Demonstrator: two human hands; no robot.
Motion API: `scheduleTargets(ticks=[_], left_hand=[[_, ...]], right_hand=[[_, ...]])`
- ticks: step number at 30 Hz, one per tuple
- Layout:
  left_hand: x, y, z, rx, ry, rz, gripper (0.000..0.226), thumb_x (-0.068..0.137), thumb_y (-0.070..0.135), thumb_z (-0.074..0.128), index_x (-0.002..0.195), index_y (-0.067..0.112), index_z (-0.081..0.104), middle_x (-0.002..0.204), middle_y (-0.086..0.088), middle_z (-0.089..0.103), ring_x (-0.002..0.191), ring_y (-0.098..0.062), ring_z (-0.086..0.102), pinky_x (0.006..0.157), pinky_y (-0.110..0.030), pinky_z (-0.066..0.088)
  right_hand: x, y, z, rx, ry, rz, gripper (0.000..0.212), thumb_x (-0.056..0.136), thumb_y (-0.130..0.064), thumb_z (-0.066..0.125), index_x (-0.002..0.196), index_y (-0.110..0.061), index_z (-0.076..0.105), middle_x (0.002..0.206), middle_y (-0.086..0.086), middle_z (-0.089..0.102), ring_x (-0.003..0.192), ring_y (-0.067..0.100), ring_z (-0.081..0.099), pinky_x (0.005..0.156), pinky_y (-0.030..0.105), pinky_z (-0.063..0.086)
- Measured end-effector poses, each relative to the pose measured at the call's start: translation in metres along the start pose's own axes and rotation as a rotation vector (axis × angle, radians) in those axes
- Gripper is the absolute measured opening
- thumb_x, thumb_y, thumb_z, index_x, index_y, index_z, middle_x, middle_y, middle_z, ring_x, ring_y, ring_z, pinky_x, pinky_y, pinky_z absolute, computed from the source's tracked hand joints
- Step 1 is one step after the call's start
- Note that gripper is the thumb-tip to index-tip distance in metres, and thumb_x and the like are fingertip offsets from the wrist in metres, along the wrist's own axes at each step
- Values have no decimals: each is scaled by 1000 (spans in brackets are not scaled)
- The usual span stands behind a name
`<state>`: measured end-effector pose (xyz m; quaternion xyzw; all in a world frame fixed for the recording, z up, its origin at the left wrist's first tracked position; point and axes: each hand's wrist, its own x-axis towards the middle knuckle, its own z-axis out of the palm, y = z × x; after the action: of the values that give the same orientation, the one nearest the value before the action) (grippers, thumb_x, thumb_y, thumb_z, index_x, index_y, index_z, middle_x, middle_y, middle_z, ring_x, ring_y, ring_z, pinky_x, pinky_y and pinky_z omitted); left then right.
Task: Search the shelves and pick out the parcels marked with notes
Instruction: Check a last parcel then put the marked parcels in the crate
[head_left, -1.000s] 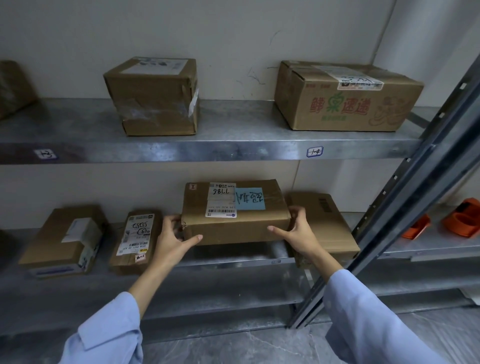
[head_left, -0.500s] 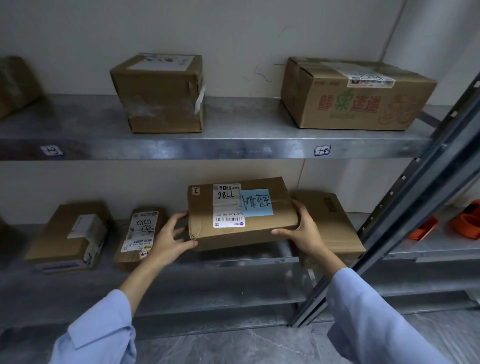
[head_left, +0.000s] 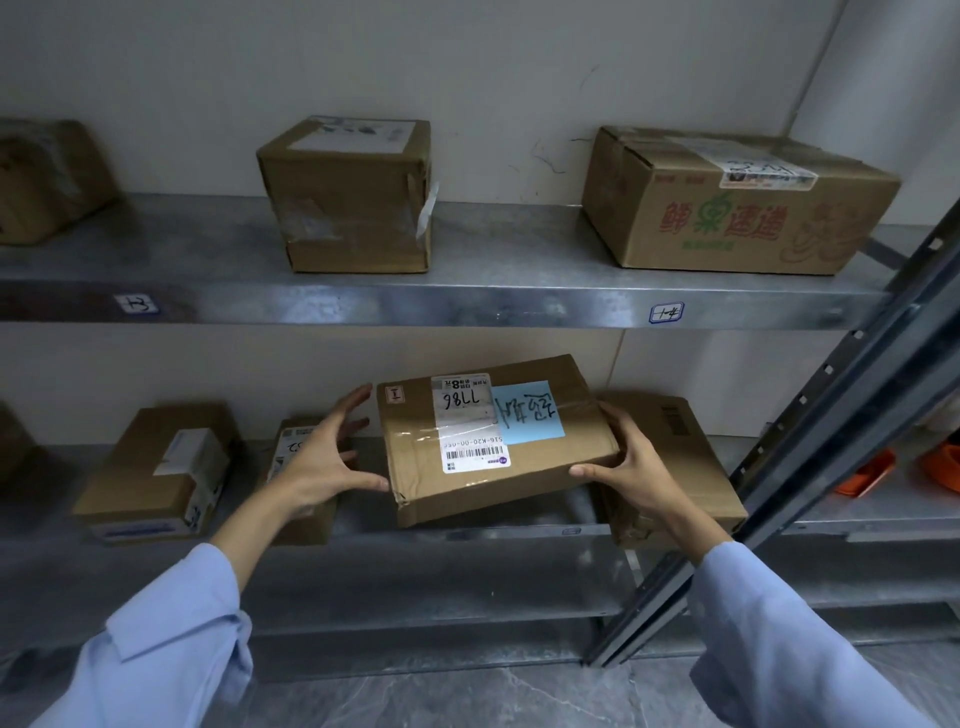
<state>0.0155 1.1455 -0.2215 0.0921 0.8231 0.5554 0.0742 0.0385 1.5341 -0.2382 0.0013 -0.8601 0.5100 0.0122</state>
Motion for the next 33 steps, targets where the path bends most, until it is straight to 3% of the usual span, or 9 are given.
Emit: scheduleTargets(ticks=[3,6,11,15,20,22,25,27,33], left_hand=[[-1,3,-1,13,-108,2,130,56,-2,91,151,43,14,147,26,24,135,-1,26,107,-32,32],[-3,-2,5,-25,-116,-3,130,52,-6,91,152,38,21,138,31,33,135,-3,31,108,-35,34],[-7,-12,7,-138,-42,-27,102,39,8,95,127,32,49,131,14,54,132,-12,46,95,-31,49],[-14,-15,9,-202,-28,9,87,36,20,92,113,20,53,114,13,63,118,-10,57,84,-28,55],[-19,-14,7,-55,-51,66,83,48,24,91,121,23,52,122,10,62,121,-8,56,104,-33,44],[-22,-13,8,0,-62,88,88,52,25,90,131,27,50,129,12,60,126,-8,53,108,-33,42],[-26,-12,10,82,-59,123,87,56,31,89,134,33,50,130,15,59,125,-8,53,108,-40,43],[-28,-12,11,87,-52,112,85,56,31,89,132,38,51,128,16,59,122,-9,54,105,-44,46],[-33,-16,16,10,-92,49,86,60,11,90,131,36,48,130,11,59,128,-10,51,100,-39,50]], right_hand=[[2,-4,3,-14,-4,6,111,52,-32,92,146,-18,35,135,-6,47,127,12,44,106,27,37],[3,-6,9,-15,21,15,113,52,-21,96,146,-19,33,138,-4,45,128,12,40,105,28,35],[3,-11,14,-3,153,-37,100,55,-18,94,141,-20,43,132,-9,49,124,7,42,100,20,34],[5,-18,17,21,216,-62,97,53,-22,93,138,-21,47,128,-14,50,123,3,42,92,5,31],[7,-22,23,43,213,-56,108,55,-18,93,147,-18,37,136,-10,47,122,2,41,82,-6,32],[7,-24,27,52,192,-48,114,54,-18,94,149,-20,32,144,-5,46,126,3,41,90,0,33],[3,-26,30,95,149,-30,126,48,-26,94,152,-26,23,153,-3,38,136,8,37,110,24,37],[2,-26,31,112,115,-23,128,45,-32,93,152,-27,22,155,-3,35,140,10,35,115,39,37],[3,-30,28,104,10,-24,128,52,-32,89,155,-28,14,160,0,27,146,12,27,119,41,28]])
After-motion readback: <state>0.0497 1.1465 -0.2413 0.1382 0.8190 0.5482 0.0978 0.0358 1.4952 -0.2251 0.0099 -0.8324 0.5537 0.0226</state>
